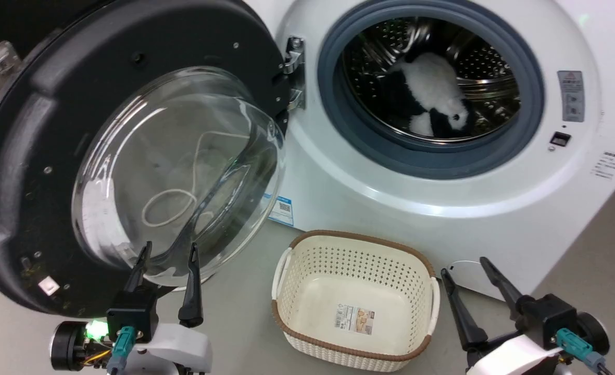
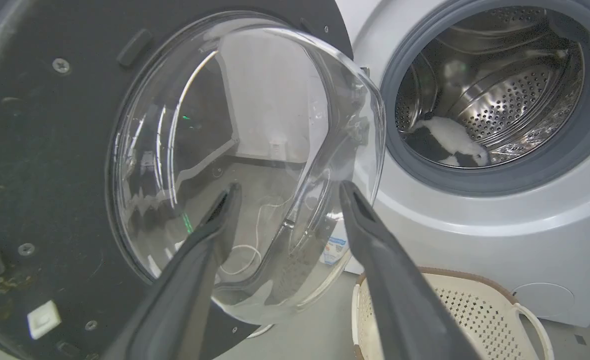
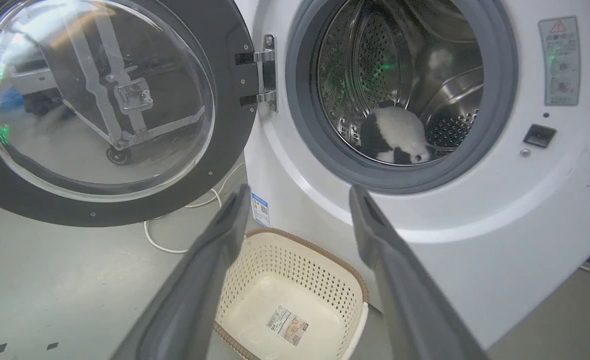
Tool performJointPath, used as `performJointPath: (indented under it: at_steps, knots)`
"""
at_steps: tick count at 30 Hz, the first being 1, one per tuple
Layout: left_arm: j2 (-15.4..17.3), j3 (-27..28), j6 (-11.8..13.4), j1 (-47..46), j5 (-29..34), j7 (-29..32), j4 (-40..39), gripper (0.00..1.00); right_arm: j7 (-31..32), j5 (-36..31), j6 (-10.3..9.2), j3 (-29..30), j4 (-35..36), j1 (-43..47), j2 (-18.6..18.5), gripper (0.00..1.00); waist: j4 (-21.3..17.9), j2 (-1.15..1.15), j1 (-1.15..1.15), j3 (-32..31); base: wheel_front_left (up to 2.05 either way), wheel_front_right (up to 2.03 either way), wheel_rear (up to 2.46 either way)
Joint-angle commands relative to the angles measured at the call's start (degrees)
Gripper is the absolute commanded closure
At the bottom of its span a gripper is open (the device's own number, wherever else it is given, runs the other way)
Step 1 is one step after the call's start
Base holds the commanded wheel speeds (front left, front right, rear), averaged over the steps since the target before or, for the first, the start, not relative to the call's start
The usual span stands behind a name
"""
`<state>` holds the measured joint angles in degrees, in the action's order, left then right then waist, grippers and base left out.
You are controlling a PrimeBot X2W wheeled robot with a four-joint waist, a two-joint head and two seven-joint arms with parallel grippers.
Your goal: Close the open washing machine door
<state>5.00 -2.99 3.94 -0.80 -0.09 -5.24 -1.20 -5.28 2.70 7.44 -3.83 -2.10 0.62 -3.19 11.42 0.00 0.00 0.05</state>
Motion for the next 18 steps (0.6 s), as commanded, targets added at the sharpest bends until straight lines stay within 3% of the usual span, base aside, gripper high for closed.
performJointPath:
  at_steps: [1,18]
  knots:
    - [0.5,-0.2,0.4,0.9,0.2,-0.7,-0.4,0.0,-0.6,0.6,0.02,-0.4,-0.4,-0.8,-0.1,0.0,0.4,0.0,0.0,0.1,0.0,0.0,0.0]
    - [1.3,-0.8,3.5,2.6,0.0,-2.7,-2.2,0.0,-2.7,2.3,0.02,-4.8,-2.7,-3.3,-1.2,0.0,4.7,0.0,0.0,0.5,-0.02,-0.02,-0.02]
